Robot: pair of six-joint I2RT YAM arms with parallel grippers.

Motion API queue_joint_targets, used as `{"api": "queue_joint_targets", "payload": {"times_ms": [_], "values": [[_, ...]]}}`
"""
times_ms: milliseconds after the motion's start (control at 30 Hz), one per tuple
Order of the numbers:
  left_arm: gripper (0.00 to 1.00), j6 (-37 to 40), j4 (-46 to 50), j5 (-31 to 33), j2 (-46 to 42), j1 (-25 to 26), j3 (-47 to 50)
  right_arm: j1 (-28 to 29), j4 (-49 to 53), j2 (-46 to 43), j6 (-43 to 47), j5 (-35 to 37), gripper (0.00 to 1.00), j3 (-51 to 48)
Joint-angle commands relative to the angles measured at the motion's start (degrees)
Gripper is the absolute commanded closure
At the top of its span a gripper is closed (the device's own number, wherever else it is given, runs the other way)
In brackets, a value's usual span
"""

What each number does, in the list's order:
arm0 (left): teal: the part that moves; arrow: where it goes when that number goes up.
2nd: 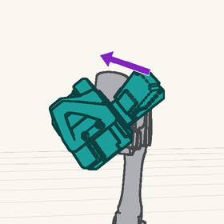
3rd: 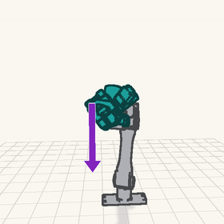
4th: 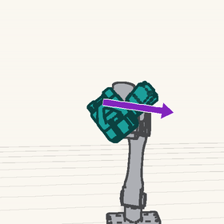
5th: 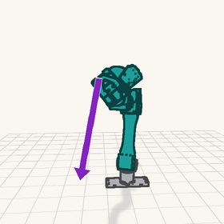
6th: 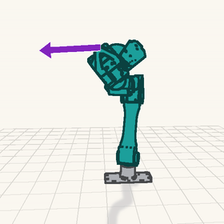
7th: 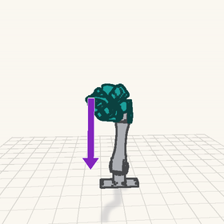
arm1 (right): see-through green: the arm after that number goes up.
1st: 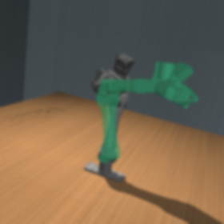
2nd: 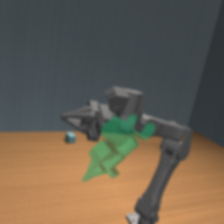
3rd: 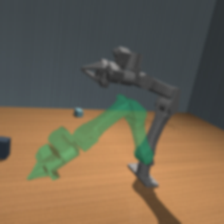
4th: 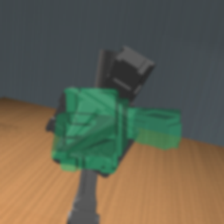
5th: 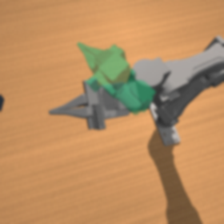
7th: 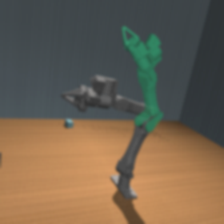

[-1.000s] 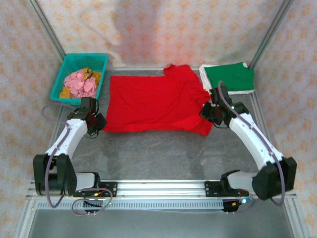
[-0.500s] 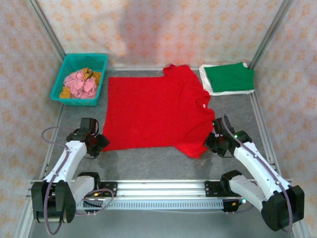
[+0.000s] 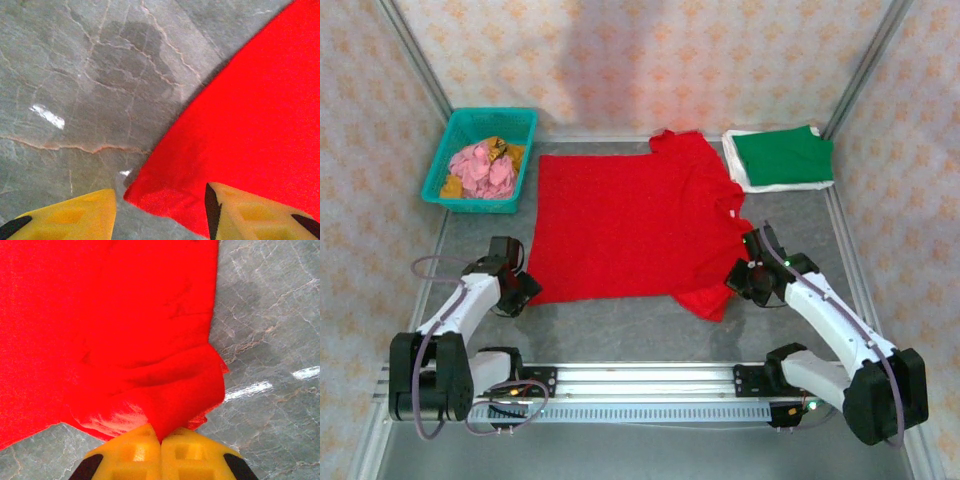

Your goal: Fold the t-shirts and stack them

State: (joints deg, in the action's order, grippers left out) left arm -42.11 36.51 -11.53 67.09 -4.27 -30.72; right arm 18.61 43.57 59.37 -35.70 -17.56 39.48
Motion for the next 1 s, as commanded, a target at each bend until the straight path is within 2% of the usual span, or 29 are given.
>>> {"api": "queue_joint_targets", "payload": {"times_ms": [0,67,167,200,633,967], "values": [[0.53,0.3,-1.8,3.5,2.6,-0.3,-1.6,0.4,0.1,-0.1,1.0,2.1,1.0,1.7],[0.66,0.6,-2.6,3.7,4.0,-0.3,-1.9,0.4,-0.1,-0.1,0.9,2.4,1.0,1.7],[0.94,0.8,-3.5,2.7,5.2,-0.3,-2.5,0.3,-0.5,0.0,0.7,2.5,1.0,2.1],[1.0,0.8,-3.4,2.6,5.2,-0.3,-2.7,0.3,-0.4,0.2,0.7,2.6,1.0,2.3],[1.0,4.1,3.7,4.1,0.7,-0.3,-8.5,-0.8,1.9,2.9,3.2,4.9,1.0,8.4],[1.0,4.9,6.5,-1.3,-1.6,-0.3,-7.8,-3.2,3.9,2.4,5.3,5.0,1.0,10.3]]}}
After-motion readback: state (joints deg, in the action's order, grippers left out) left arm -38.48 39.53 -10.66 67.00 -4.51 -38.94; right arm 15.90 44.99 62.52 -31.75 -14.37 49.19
